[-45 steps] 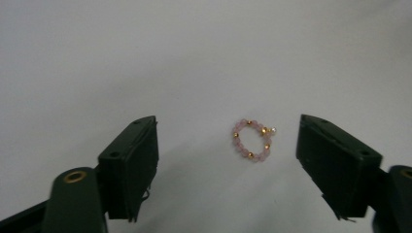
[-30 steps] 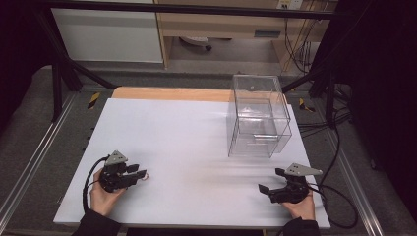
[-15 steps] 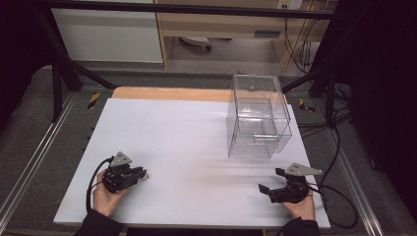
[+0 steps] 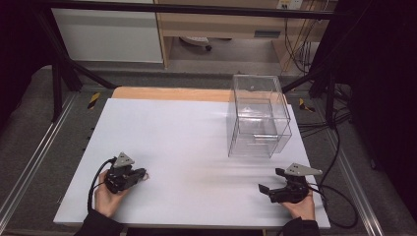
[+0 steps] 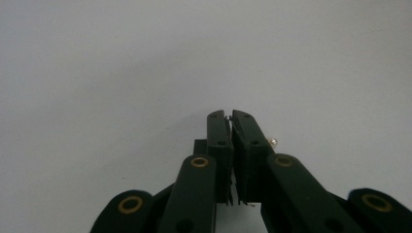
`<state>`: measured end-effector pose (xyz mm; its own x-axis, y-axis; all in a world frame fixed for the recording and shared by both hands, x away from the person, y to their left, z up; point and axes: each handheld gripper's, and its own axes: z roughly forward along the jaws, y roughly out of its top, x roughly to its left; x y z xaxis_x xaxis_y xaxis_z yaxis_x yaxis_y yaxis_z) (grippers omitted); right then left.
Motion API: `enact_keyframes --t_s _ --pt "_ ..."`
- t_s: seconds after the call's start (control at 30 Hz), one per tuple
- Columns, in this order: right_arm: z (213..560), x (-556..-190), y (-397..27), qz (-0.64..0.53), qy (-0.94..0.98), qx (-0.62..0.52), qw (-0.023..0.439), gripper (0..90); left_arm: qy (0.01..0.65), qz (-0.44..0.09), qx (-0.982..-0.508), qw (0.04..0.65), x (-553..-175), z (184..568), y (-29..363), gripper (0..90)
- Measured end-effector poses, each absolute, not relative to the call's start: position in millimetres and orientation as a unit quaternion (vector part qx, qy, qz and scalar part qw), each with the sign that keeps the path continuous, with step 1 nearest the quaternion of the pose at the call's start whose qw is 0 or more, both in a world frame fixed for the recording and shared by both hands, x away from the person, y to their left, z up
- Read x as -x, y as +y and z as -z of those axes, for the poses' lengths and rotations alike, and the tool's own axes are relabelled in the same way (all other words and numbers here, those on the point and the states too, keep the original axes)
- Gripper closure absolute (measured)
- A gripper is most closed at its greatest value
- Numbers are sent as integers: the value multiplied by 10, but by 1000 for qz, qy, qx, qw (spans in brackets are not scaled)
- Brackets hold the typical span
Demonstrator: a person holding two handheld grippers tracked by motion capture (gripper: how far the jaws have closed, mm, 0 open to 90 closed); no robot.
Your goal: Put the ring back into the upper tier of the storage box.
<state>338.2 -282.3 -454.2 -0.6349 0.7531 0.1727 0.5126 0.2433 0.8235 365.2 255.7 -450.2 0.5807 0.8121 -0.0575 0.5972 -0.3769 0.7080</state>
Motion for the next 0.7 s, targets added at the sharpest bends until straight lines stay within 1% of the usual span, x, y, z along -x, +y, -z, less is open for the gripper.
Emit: enact_keyframes --t_s 0.33,0.7 --pt "4543 -3384 -2823 -461 778 -407 130 6 431 -155 -818 348 -3654 4495 2544 871" --pt "4540 -3383 -2825 -462 777 -407 130 5 434 -150 -814 356 -3655 4505 2566 876"
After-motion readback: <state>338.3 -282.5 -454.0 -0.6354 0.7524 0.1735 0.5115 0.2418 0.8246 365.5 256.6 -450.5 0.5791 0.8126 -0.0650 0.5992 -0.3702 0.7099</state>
